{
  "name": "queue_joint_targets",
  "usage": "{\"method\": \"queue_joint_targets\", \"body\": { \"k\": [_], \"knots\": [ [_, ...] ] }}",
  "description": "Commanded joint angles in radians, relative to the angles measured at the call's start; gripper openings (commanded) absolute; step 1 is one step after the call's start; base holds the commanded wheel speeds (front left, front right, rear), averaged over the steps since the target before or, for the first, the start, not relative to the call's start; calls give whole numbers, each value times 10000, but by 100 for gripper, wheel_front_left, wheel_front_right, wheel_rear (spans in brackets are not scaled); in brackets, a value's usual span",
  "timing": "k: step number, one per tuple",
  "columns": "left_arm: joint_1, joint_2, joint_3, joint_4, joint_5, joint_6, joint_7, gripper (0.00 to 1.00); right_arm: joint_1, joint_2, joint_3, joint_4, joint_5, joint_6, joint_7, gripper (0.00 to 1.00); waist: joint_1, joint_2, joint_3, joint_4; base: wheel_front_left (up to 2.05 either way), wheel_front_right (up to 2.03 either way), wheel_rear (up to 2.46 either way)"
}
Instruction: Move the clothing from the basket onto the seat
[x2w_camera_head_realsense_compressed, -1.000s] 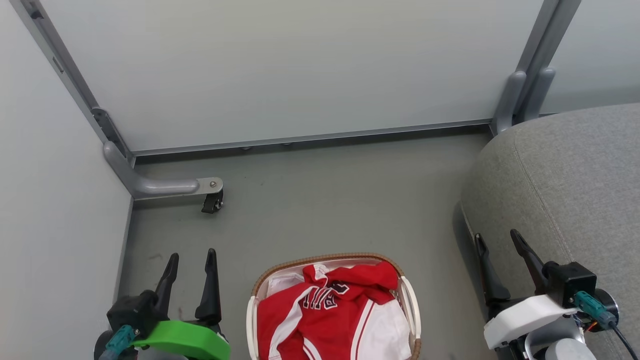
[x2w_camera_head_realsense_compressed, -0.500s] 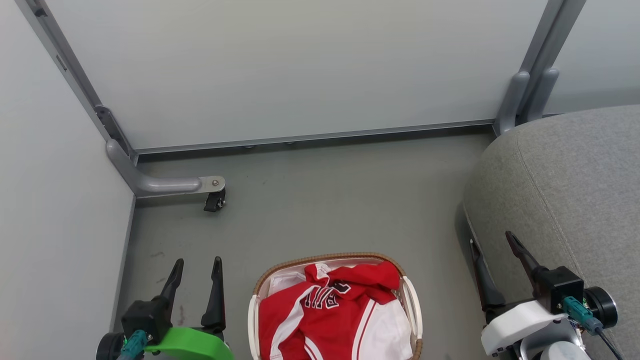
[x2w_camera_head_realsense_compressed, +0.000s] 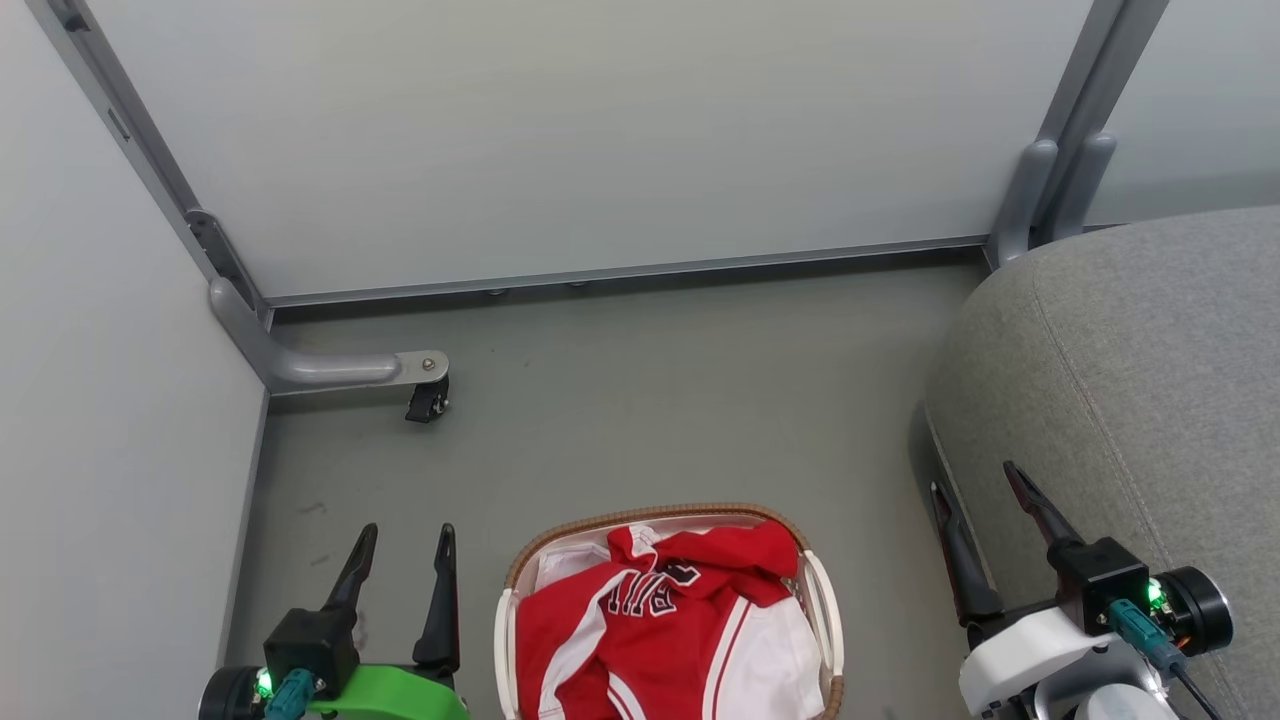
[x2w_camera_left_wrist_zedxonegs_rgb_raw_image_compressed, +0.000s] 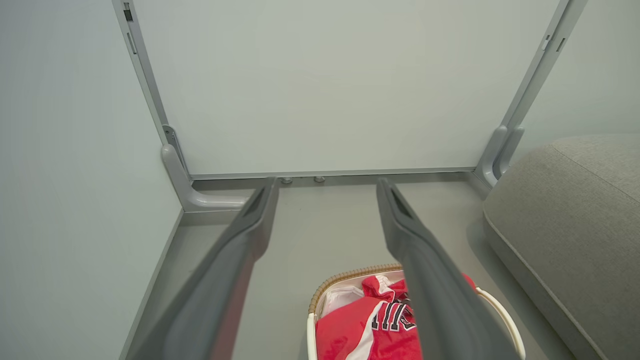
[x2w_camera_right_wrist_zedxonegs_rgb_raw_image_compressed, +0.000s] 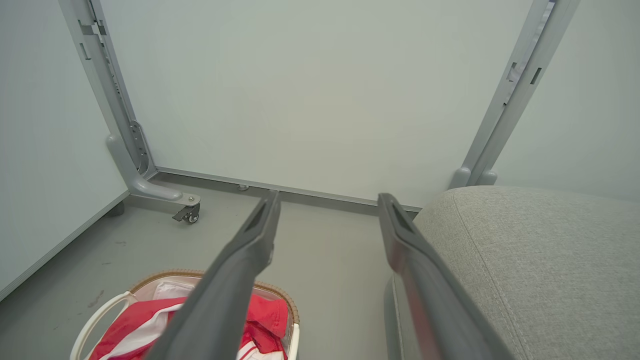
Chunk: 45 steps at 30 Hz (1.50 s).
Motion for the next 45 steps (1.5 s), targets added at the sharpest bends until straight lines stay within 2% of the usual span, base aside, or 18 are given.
{"method": "queue_joint_targets", "body": {
  "k": [1, 22, 28, 36, 45],
  "knots": [
    [138, 66, -28, 16, -22, -33, -7, 100, 161, -58, -8, -18, -21, 0, -52, 100, -1, -1, 0, 0, 0, 0, 0],
    [113, 64, -59, 99, -99, -47, -7, 100, 94, -56, -9, -281, 266, 0, -53, 100, -1, -1, 39, -29, 0, 0, 0],
    [-67, 63, -254, 121, 23, -63, -9, 100, -30, -56, 54, -368, 259, 0, -53, 100, -1, -1, 339, -107, 0, 0, 0],
    [-1239, 61, -1065, 641, 207, -77, -7, 100, -722, -56, 116, -619, 152, 0, -53, 100, -1, -1, 1742, -433, 0, 0, 0],
    [-3733, 66, -1970, 3162, 293, -82, -7, 100, -1941, -52, 128, -967, 272, 0, -51, 100, -1, -1, 4120, -1079, 0, 0, 0]
  ]
}}
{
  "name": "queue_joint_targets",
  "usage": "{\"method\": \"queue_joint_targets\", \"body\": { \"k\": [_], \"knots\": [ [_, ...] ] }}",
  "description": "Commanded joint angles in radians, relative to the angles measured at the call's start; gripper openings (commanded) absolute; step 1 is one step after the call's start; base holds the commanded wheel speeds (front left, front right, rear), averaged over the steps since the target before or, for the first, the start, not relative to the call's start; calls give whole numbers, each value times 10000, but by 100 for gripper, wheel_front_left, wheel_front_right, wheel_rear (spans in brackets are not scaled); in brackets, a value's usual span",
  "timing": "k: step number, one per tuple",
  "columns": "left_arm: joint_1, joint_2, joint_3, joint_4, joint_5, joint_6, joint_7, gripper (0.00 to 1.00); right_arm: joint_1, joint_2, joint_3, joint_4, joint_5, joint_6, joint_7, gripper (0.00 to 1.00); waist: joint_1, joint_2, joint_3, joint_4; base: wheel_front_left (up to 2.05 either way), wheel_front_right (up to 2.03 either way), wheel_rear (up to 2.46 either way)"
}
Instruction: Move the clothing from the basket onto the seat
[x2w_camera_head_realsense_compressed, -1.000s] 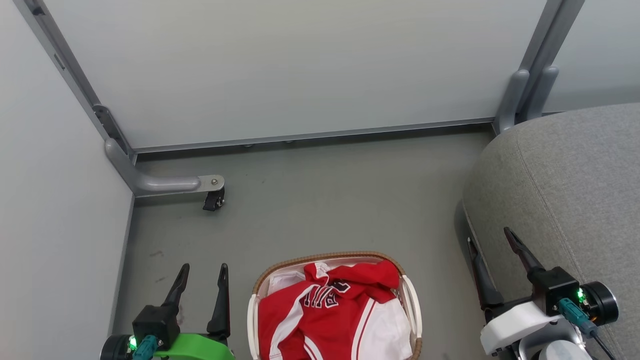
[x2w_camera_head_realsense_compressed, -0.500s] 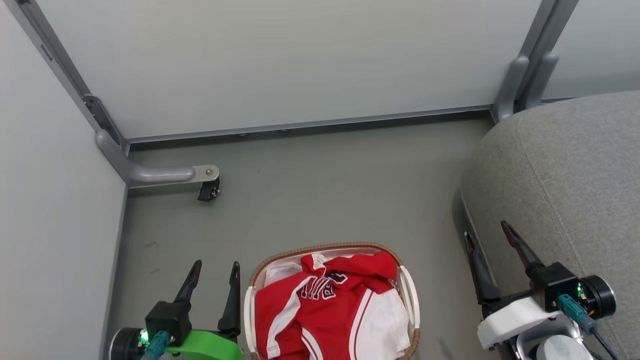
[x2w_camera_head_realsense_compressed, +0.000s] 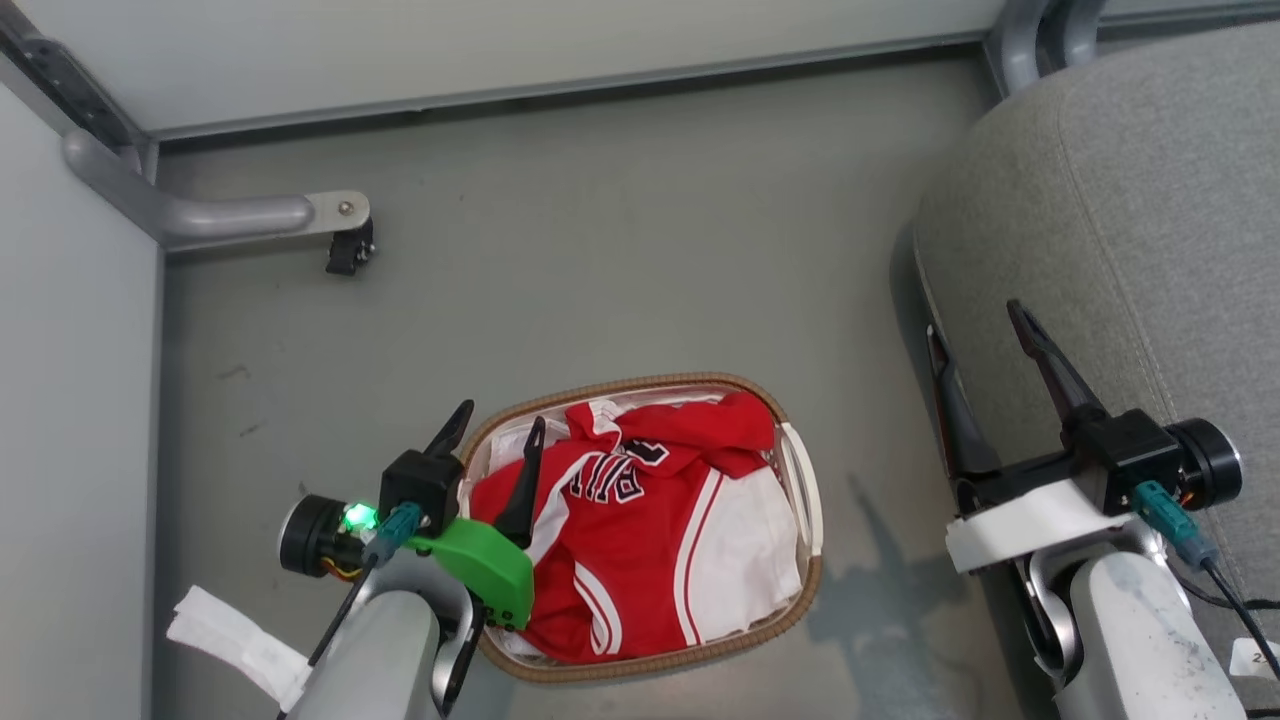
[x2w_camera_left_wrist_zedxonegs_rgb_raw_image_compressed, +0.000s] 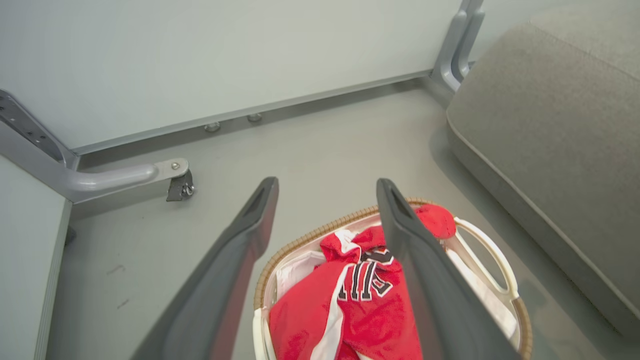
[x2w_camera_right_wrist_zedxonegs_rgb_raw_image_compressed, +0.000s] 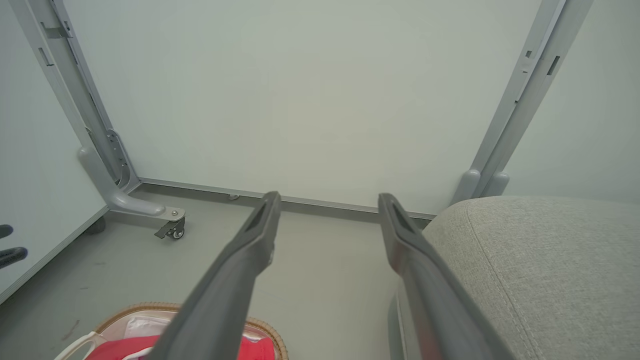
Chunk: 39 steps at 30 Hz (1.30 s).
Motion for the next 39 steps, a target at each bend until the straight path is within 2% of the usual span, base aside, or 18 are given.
{"method": "queue_joint_targets", "body": {
  "k": [1, 9, 17, 26, 33, 34, 35, 37, 38, 39],
  "knots": [
    [-482, 70, -70, 395, 161, -23, -7, 100, -290, -37, -6, -78, 48, 0, -51, 100, -1, -1, 1630, -636, 0, 0, 0],
    [-2524, 190, -910, 3372, 854, -13, -7, 100, -1212, -31, 166, -264, 419, 0, -49, 100, -1, -1, 3291, -1267, 0, 0, 0],
    [-3849, 326, -1257, 5296, 1013, 35, 53, 100, -1705, -31, 488, -380, 800, 0, -49, 100, -1, -1, 4309, -1698, 0, 0, 0],
    [-4691, 594, -1203, 6238, 851, 286, 53, 100, -2054, -33, 691, -466, 1104, 0, -51, 100, -1, -1, 5052, -1917, 0, 0, 0],
    [-4980, 827, -1164, 6561, 707, 565, 233, 100, -2208, -34, 751, -411, 1227, 0, -51, 100, -1, -1, 5240, -2008, 0, 0, 0],
    [-4994, 846, -1166, 6588, 696, 581, 252, 98, -2211, -33, 757, -398, 1240, 0, -51, 100, -1, -1, 5243, -2014, 0, 0, 0],
    [-5010, 855, -1151, 6622, 684, 585, 290, 82, -2227, -33, 766, -380, 1247, 0, -51, 100, -1, -1, 5241, -2021, 0, 0, 0],
    [-5017, 857, -1140, 6664, 644, 592, 324, 8, -2248, -33, 782, -356, 1289, 0, -49, 100, -1, -1, 5219, -2025, 0, 0, 0],
    [-5005, 846, -1137, 6681, 611, 583, 343, 0, -2248, -33, 793, -339, 1304, 0, -49, 100, -1, -1, 5199, -2026, 0, 0, 0],
    [-4976, 833, -1143, 6699, 587, 566, 358, 0, -2240, -34, 800, -311, 1315, 0, -49, 100, -1, -1, 5164, -2026, 0, 0, 0]
  ]
}}
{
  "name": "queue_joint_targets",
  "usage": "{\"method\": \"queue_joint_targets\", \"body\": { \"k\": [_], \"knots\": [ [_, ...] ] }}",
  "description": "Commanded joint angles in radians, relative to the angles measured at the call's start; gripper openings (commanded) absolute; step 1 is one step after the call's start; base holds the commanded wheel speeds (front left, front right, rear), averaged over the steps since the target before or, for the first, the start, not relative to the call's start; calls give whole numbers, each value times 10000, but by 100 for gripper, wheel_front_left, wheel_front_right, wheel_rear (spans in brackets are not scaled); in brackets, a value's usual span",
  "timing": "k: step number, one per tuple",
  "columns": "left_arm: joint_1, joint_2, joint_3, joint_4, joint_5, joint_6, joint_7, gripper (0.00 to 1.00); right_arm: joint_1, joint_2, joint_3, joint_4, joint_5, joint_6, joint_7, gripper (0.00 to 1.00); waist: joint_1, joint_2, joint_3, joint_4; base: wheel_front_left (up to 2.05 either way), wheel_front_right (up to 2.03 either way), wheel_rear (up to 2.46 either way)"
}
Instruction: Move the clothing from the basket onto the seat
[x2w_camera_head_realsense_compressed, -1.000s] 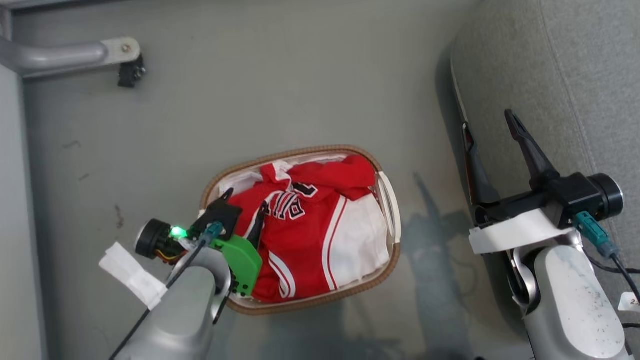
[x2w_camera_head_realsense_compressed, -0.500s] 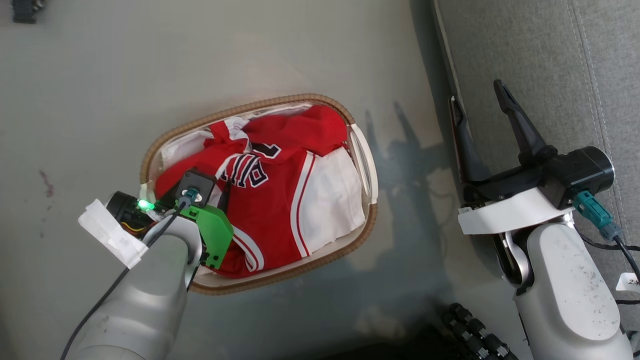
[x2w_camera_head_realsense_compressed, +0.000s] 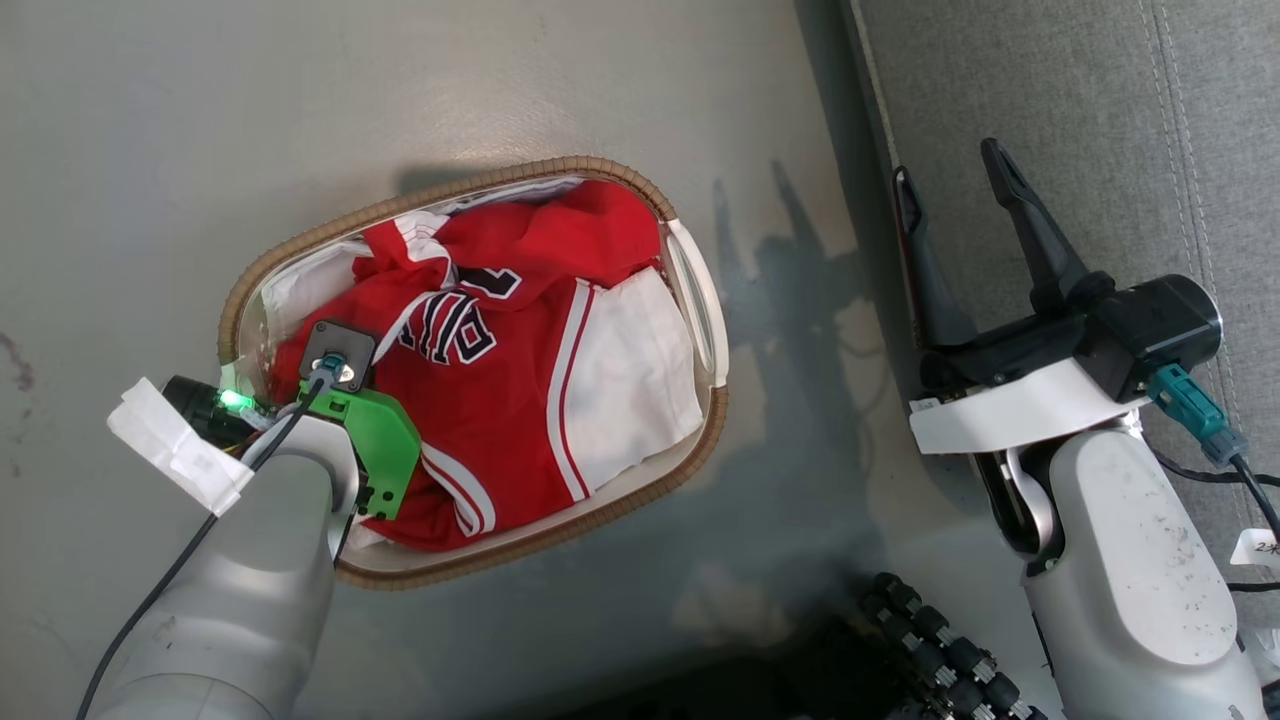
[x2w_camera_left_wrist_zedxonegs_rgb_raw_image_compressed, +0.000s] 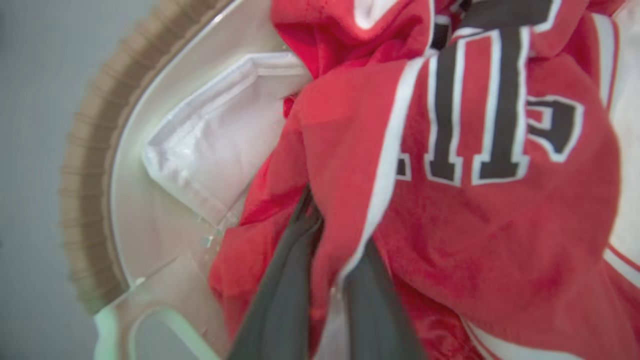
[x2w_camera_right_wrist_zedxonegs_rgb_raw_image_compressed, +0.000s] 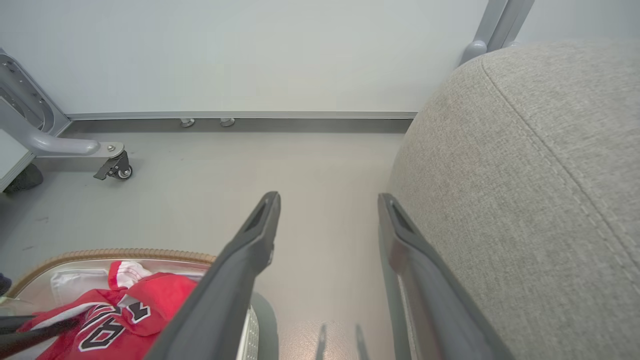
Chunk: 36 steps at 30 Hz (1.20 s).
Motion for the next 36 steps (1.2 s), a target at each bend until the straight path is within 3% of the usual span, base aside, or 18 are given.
{"method": "queue_joint_targets", "body": {
  "k": [1, 15, 25, 36],
  "knots": [
    [-89, 70, 12, 54, -42, 4, 29, 0, -72, -29, 23, 62, 47, 0, -49, 100, -1, -1, -73, 2, 0, 0, 0],
    [826, -380, 45, -622, -591, -268, -369, 0, 443, -32, -129, 442, -411, 0, -51, 100, -1, -1, -1647, 556, 0, 0, 0],
    [1980, -453, -439, -3396, -252, -386, -347, 0, 1316, -35, -268, 863, -1083, -1, -51, 100, -1, -1, -3845, 1348, 0, 0, 0],
    [2778, -125, -793, -5950, 118, -465, -347, 0, 2563, -35, -302, 1298, -1171, -1, -49, 100, -1, -1, -6331, 1630, 0, 0, 0]
  ]
}}
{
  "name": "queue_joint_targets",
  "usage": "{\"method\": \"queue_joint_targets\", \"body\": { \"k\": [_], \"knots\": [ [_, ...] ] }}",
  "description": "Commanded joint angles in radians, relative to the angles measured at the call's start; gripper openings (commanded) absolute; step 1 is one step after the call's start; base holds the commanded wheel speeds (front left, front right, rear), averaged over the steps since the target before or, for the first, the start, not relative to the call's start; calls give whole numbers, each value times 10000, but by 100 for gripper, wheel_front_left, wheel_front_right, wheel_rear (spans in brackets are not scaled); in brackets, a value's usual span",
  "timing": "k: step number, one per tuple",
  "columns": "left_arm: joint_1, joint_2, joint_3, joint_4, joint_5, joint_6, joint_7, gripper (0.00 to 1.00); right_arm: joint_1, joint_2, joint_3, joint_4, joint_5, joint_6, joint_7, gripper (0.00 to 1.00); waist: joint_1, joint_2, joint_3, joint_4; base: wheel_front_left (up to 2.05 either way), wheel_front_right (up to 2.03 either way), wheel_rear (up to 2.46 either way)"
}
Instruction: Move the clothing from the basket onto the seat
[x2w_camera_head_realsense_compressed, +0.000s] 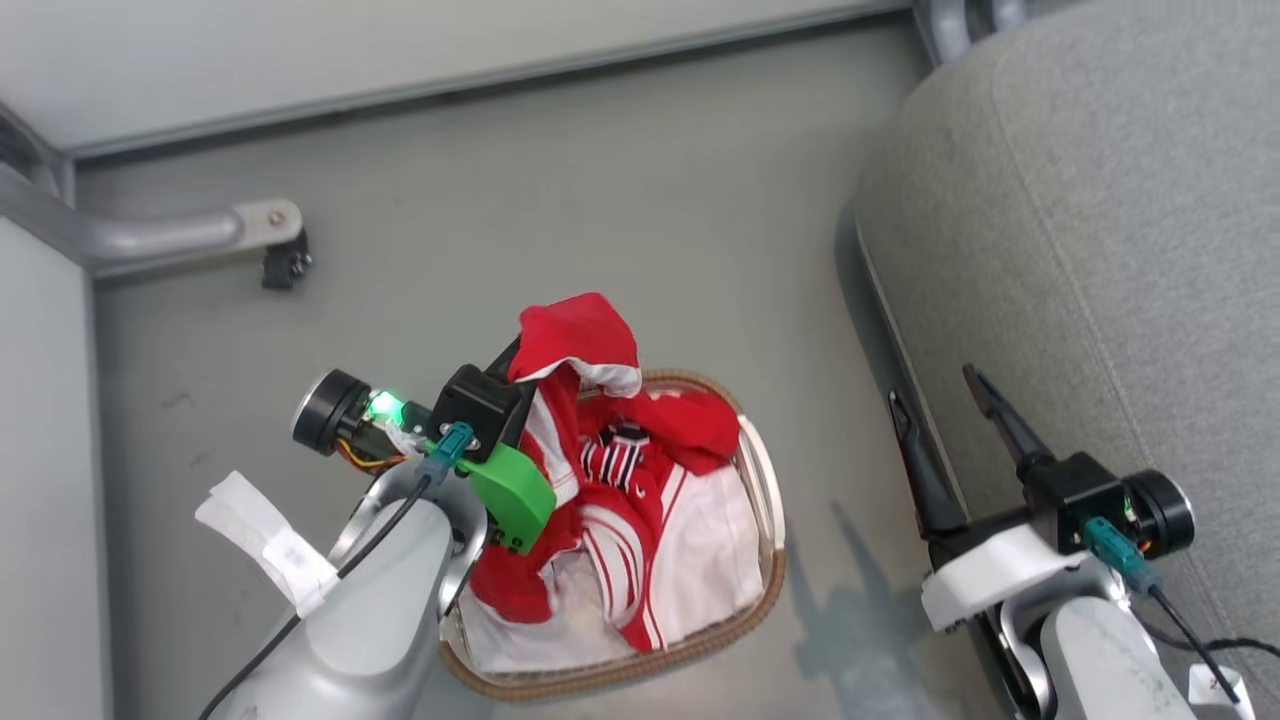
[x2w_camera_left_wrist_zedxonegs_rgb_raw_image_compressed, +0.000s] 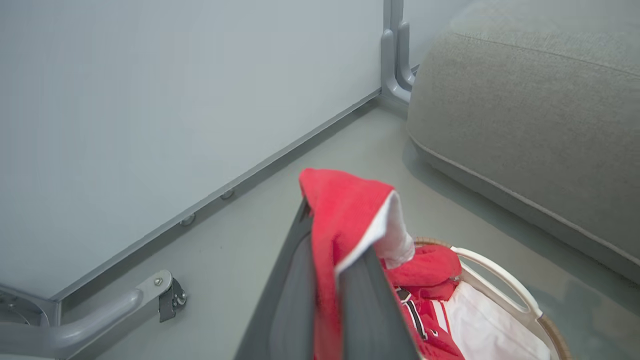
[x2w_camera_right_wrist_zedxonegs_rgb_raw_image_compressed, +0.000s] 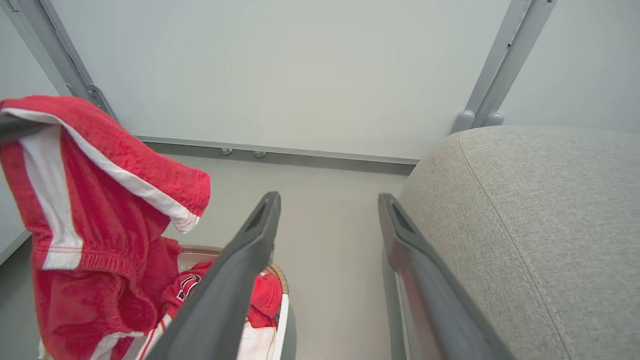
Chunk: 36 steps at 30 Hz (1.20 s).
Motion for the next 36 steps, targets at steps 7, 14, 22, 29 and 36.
{"method": "queue_joint_targets", "body": {
  "k": [7, 14, 22, 29, 36],
  "knots": [
    [-277, 367, -513, -1364, 252, -104, -9, 0, 883, -40, -42, 257, 35, -3, -51, 100, 0, -1, -2567, 460, 0, 0, 0],
    [-1348, 858, -1483, -1839, 246, -118, -9, 0, 1214, -41, 83, 284, 72, -3, -51, 100, 0, -1, -3158, 536, 0, 0, 0],
    [-3095, 1021, -2748, -1790, -408, -110, 7, 0, 1307, -40, 368, 295, 222, -3, -51, 100, 0, -1, -3441, 712, 0, 0, 0],
    [-4016, 939, -3352, -1792, -909, -110, 51, 0, 1066, -40, 949, 89, 380, -3, -51, 100, 0, -1, -3629, 871, 0, 0, 0],
    [-4461, 723, -3854, -1804, -1185, -107, 40, 0, 542, -40, 1593, 222, 190, -1, -49, 100, 0, -1, -3829, 1183, 0, 0, 0]
  ]
}}
